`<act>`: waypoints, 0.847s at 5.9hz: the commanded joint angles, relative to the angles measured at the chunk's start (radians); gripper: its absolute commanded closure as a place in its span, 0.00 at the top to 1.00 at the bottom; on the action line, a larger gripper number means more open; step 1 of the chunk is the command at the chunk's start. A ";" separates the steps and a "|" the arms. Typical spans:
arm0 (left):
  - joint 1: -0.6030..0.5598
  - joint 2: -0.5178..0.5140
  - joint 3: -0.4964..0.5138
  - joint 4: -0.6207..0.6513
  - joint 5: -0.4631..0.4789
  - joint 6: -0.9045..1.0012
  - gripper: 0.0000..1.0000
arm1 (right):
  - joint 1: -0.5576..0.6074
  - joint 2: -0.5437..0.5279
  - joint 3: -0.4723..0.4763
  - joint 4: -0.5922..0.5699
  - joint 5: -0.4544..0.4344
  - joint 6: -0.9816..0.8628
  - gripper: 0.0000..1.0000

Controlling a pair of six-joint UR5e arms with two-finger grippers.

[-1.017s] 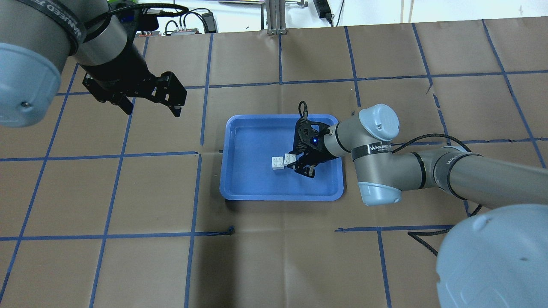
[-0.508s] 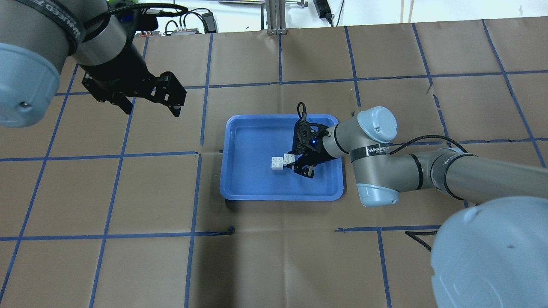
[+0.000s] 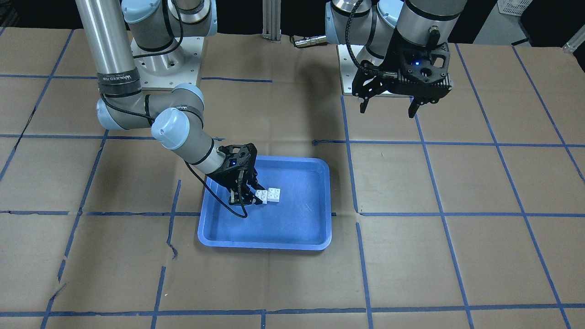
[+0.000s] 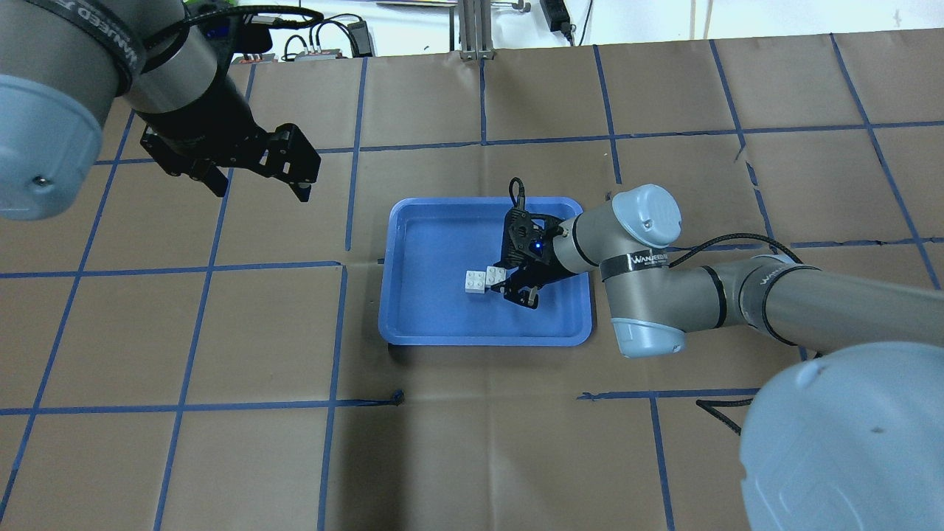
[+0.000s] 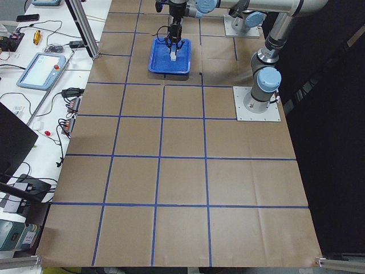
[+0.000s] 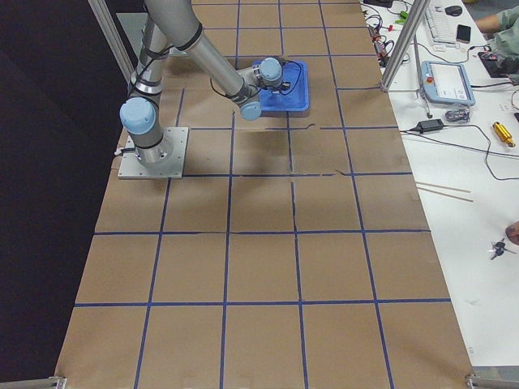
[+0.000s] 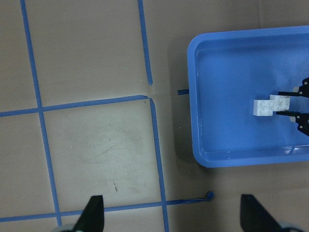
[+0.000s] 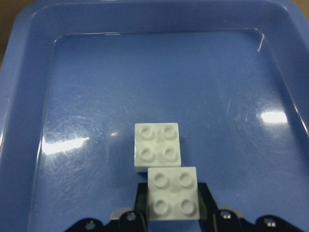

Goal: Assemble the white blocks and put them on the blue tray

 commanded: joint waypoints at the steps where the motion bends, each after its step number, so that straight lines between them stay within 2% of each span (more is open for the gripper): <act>1: 0.002 -0.001 0.000 0.000 0.000 0.002 0.99 | 0.000 -0.002 0.003 0.001 0.000 0.004 0.24; 5: 0.002 -0.001 0.000 0.000 0.000 0.003 0.99 | 0.005 -0.001 0.003 0.001 0.000 0.021 0.24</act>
